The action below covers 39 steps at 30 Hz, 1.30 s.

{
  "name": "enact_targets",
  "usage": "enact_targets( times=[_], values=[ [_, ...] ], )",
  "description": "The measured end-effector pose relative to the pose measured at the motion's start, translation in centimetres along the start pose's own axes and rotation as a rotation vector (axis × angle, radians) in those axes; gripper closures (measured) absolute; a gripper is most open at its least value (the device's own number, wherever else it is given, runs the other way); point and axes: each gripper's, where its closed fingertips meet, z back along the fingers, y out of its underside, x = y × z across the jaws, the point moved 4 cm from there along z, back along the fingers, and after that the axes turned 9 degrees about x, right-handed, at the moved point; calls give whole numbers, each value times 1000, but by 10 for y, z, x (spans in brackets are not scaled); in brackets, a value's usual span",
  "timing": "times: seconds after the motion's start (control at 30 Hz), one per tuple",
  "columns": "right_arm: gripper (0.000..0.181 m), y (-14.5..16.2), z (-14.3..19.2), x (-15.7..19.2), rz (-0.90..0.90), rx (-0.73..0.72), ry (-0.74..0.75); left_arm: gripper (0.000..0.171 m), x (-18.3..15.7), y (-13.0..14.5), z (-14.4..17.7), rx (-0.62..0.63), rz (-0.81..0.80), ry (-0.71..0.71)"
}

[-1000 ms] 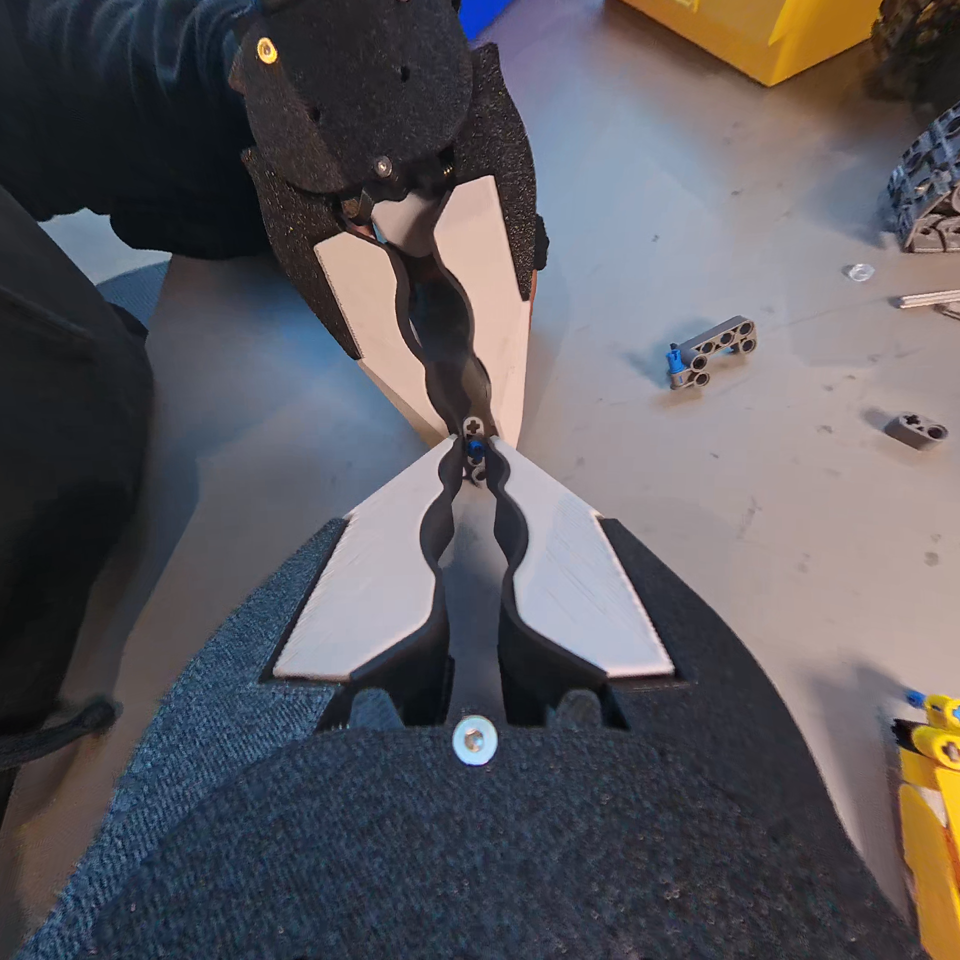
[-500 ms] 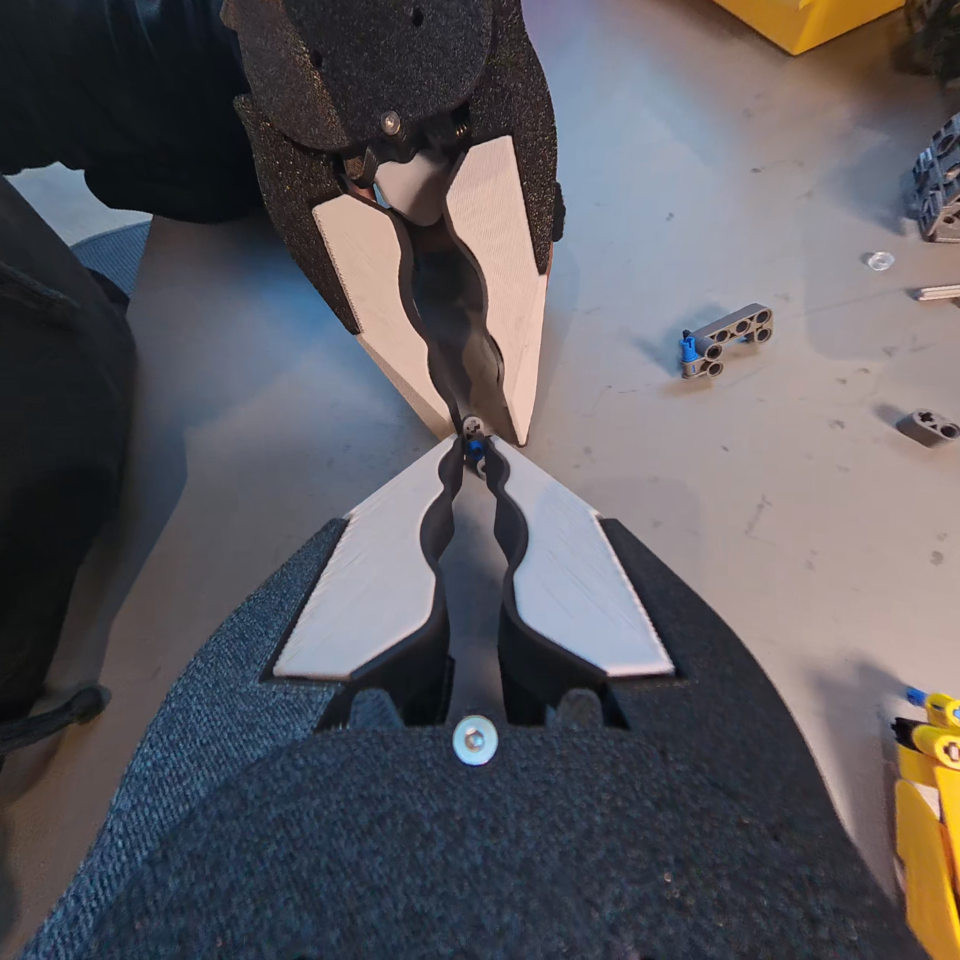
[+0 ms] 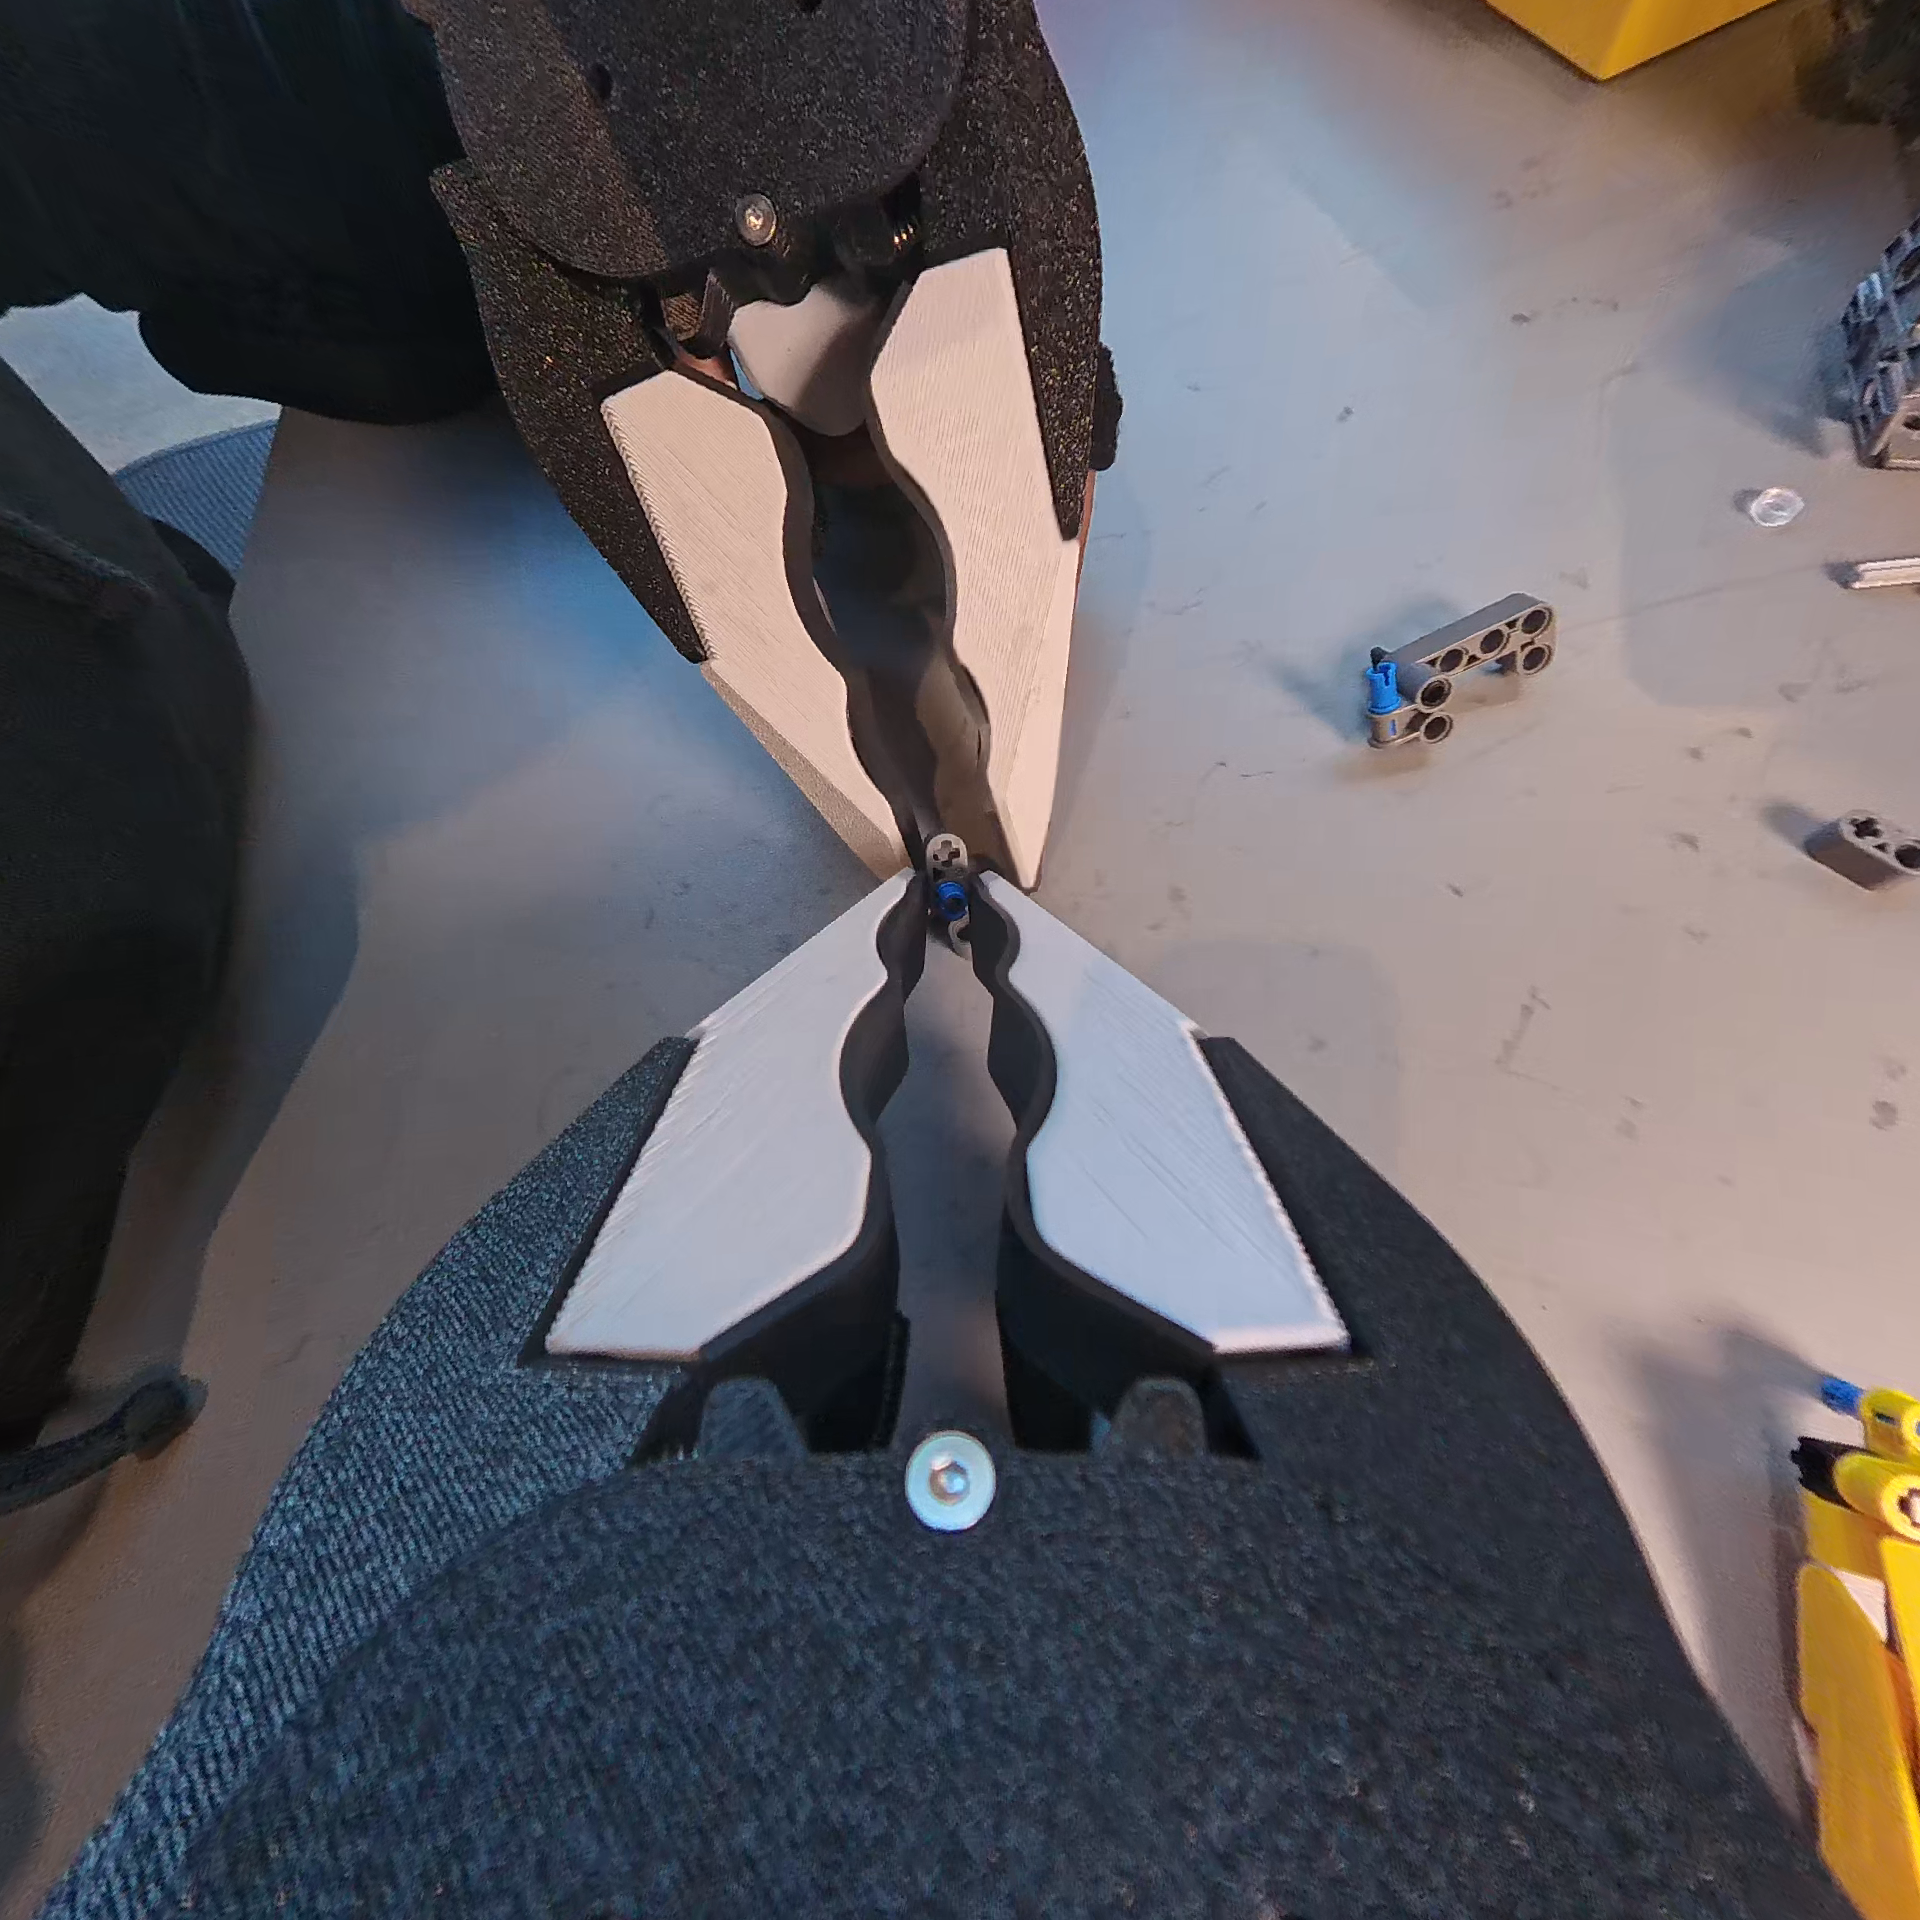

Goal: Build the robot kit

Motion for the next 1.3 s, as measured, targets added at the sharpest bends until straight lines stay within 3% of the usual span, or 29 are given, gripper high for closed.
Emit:
enact_targets(
  times=[0.43, 0.6, 0.8, 1.0, 1.3],
  values=[
    [173, -2, 13, -9, -8, -63, 27, 159, 22, 11, 17, -5, 42, -94],
    [174, 6, 10, -17, -3, -10, 76, 149, 9, 7, 18, -36, 52, 15],
    [174, 6, 3, -15, 67, 73, 120, 152, 5, 5, 5, 6, 14, 6],
    [174, 9, 4, -4, 92, 100, 79, 159, 13, 4, 4, 13, 24, -41],
    [174, -5, 14, -4, 35, 63, 26, 153, 4, 5, 6, 2, 13, 23]
  ],
)
